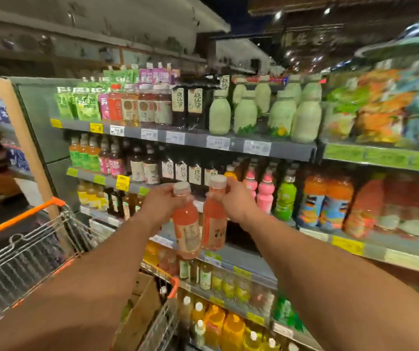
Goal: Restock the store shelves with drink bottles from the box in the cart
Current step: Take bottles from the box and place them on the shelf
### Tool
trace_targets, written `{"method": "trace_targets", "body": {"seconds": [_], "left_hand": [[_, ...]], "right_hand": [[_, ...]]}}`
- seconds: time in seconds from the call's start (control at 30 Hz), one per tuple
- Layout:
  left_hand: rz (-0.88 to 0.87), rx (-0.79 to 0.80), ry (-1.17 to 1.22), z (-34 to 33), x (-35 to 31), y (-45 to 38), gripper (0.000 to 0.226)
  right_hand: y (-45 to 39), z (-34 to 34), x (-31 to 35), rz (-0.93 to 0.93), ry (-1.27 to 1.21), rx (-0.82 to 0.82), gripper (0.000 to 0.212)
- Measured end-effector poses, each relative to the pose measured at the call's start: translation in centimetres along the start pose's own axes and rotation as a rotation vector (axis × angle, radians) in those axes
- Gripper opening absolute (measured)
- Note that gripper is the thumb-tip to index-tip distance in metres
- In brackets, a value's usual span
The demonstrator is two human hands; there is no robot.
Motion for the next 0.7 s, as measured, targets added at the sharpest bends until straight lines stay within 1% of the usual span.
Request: {"method": "trace_targets", "body": {"seconds": [0.1,0.17,0.23,0.3,0.37,0.43,0.53,0.7], "left_hand": [[-0.039,0.037,-0.036,-7.0,-2.3,0.7,0.022],[-0.086,0.005,-0.116,-11.2,-4.1,1.5,0.026],[-0.172,-0.120,-0.322,-14.7,-6.4,2.5,0.036],[-0.201,-0.251,-0.539,-18.0,-8.4,3.9,0.051],[-0.195,-0.294,-0.633,-21.6,-9.7,5.1,0.065],[-0.212,-0.299,-0.675,-25.1,-10.8,6.1,0.071],[-0.248,-0.301,-0.691,-29.6,-12.0,7.8,0.072],[-0.261,-0.228,-0.662,-36.3,-12.5,9.3,0.072]], "right_hand": [[2.4,7.3,-2.5,-0.039,0.084,-0.096,0.034],[4.1,11.9,-4.0,-0.058,0.111,-0.152,0.040],[6.0,16.0,-5.1,-0.060,0.112,-0.194,0.041],[7.9,19.6,-6.3,-0.071,0.116,-0.222,0.042],[9.9,23.0,-7.4,-0.085,0.142,-0.250,0.045],[11.7,26.1,-8.6,-0.096,0.182,-0.283,0.046],[14.3,30.1,-10.1,-0.120,0.193,-0.322,0.042],[17.4,35.5,-12.4,-0.159,0.209,-0.366,0.037]]}}
Point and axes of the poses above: each hand's wrist, its own y-axis away from the middle knuckle, its own z-axis out of the back of the hand, x = y × z, the point moved 9 cm from there along -y, towards the middle knuckle, and after that the axes turned 1 degree about x, right-handed, at the moved point
